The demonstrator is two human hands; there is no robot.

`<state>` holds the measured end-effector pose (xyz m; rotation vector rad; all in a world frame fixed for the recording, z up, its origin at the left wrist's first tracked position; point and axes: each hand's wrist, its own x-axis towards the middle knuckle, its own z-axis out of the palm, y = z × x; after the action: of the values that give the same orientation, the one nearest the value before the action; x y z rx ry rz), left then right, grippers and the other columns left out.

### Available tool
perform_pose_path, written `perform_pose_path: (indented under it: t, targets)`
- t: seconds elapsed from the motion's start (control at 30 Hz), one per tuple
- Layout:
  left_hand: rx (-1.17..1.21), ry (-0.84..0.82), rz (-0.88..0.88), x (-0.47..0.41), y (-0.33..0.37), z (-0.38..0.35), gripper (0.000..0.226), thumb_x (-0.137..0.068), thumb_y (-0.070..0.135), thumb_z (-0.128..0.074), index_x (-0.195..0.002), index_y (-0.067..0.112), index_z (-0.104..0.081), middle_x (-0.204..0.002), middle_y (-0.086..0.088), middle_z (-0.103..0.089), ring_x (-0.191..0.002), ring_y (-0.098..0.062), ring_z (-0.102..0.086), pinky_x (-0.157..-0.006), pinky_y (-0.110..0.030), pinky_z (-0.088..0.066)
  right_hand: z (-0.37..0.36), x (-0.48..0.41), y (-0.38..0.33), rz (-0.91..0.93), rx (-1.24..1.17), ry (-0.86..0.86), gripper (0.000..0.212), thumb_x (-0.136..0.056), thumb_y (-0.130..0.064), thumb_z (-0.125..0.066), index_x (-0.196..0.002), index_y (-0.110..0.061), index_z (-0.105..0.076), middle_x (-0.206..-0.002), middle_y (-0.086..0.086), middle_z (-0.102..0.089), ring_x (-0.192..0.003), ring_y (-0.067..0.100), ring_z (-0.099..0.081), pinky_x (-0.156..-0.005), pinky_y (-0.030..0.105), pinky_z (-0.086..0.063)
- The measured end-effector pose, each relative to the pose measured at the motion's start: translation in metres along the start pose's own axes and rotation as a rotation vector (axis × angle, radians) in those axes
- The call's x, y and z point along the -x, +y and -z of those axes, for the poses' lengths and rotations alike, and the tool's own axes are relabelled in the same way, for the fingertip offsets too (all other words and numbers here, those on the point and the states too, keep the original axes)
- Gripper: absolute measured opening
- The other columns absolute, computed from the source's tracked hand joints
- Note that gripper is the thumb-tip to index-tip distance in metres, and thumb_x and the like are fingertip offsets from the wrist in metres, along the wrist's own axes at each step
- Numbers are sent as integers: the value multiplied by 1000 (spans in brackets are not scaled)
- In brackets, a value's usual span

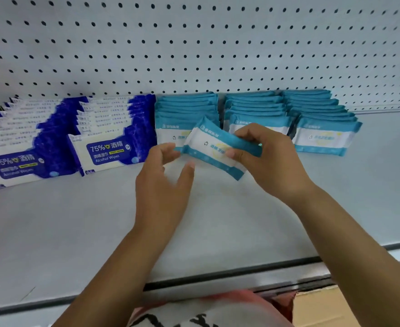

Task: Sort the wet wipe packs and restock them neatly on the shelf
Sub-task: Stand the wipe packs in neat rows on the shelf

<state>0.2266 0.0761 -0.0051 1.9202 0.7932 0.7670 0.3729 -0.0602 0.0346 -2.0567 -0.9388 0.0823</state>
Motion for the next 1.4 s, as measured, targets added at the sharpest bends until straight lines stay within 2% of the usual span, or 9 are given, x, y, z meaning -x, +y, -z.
perform_pose_path:
  t: [0.07,0.2,0.37,0.53,0.67,0.83,0.93,1.17,1.4]
  targets:
    - [-296,-10,-123,1,-15,7,43,-94,31,-72,-135,21,-59,-133,6,-63,-125,-12,-55,-105,-25,-38,-4,-9,3,77,138,7,15,-88,-24,-76,-100,-20,-69,-96,-7,-68,-87,8,-57,-77,23,-47]
    - [-624,-69,-172,1,-43,14,51,-89,46,-66,-125,11,-70,-135,-10,-65,-126,-33,-56,-103,-46,-45,-22,-28,7,215,281,-49,21,-89,-28,-74,-108,-20,-68,-101,-5,-66,-95,15,-55,-81,36,-48]
    - [-616,-51,-146,0,-44,11,51,-85,53,-59,-118,17,-73,-133,-7,-63,-128,-30,-52,-105,-45,-38,-52,-49,8,338,387,39,30,-83,-27,-79,-106,-10,-70,-104,6,-65,-99,29,-57,-83,46,-48]
    - [-611,-49,-143,0,-47,11,51,-86,54,-59,-120,18,-72,-134,-4,-61,-128,-27,-49,-106,-44,-36,-69,-54,8,379,470,203,34,-78,-36,-80,-103,-15,-71,-107,6,-59,-104,29,-51,-86,36,-30]
    - [-603,-47,-158,0,-47,10,45,-89,50,-63,-120,18,-72,-134,-4,-60,-128,-27,-49,-107,-44,-34,-70,-48,6,355,488,235,42,-81,-39,-77,-114,-16,-66,-115,4,-60,-110,25,-47,-89,34,-29]
    - [-345,-7,-209,4,-37,16,30,-93,27,-70,-120,13,-68,-125,-4,-65,-120,-24,-57,-103,-33,-40,-56,2,5,247,368,278,36,-93,-32,-66,-122,-11,-65,-124,5,-62,-116,26,-53,-97,39,-44]
    - [-240,-47,-419,13,-30,22,33,-92,24,-66,-121,9,-66,-120,-7,-67,-114,-24,-60,-100,-37,-47,-48,56,8,117,381,264,39,-95,-31,-66,-127,-10,-64,-131,5,-62,-121,26,-54,-98,43,-48]
    - [-114,-484,-896,74,-27,22,37,-92,20,-71,-124,2,-68,-129,-12,-68,-120,-28,-62,-103,-41,-49,-46,235,-25,-387,363,397,40,-93,-29,-69,-128,-11,-64,-129,3,-65,-120,21,-57,-100,34,-47]
    - [60,-924,-1083,187,-20,10,38,-90,18,-72,-124,1,-68,-131,-12,-66,-123,-30,-61,-103,-48,-49,-69,397,-72,-774,329,619,33,-91,-21,-72,-123,-15,-65,-121,-4,-65,-113,17,-59,-93,24,-45]
